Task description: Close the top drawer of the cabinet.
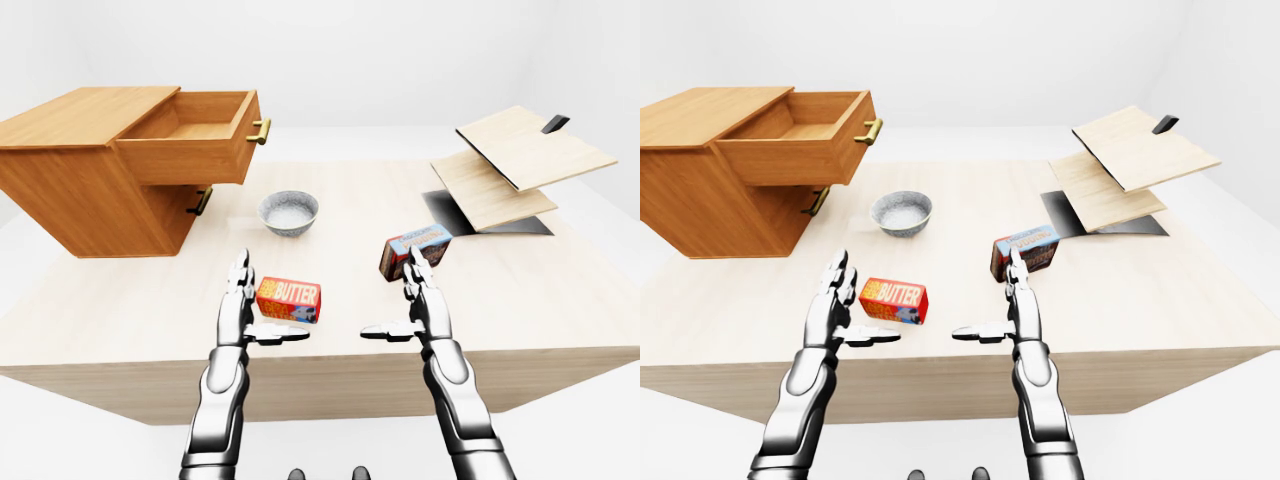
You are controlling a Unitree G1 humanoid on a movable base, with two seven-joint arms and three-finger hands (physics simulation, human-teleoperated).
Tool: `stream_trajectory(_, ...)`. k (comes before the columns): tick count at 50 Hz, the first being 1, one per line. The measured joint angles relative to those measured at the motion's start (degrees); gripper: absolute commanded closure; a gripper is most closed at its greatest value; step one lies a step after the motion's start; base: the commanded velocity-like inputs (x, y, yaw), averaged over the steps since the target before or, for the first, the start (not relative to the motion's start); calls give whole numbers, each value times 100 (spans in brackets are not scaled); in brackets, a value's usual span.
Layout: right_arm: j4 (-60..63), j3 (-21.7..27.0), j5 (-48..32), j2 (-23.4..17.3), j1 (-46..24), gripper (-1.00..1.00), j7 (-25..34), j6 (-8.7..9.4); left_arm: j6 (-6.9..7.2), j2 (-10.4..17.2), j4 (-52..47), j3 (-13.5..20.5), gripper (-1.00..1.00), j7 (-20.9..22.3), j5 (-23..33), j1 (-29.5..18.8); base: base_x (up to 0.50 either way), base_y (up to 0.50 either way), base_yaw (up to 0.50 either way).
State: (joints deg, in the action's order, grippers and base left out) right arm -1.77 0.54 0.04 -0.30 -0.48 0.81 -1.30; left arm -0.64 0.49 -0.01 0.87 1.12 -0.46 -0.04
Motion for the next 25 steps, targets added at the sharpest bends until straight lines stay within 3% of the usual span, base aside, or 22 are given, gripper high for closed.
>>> stream_trajectory(13,-379,6,-82,-28,-120,-100,81,-325,-95,83,-23,141,-100,170,-30,-17,0,0,0)
stream_trajectory(25,-104,-17,-152,-38,-92,-100,154,-216,-9,123,-336,225,-100,296,-84,35,0,0,0)
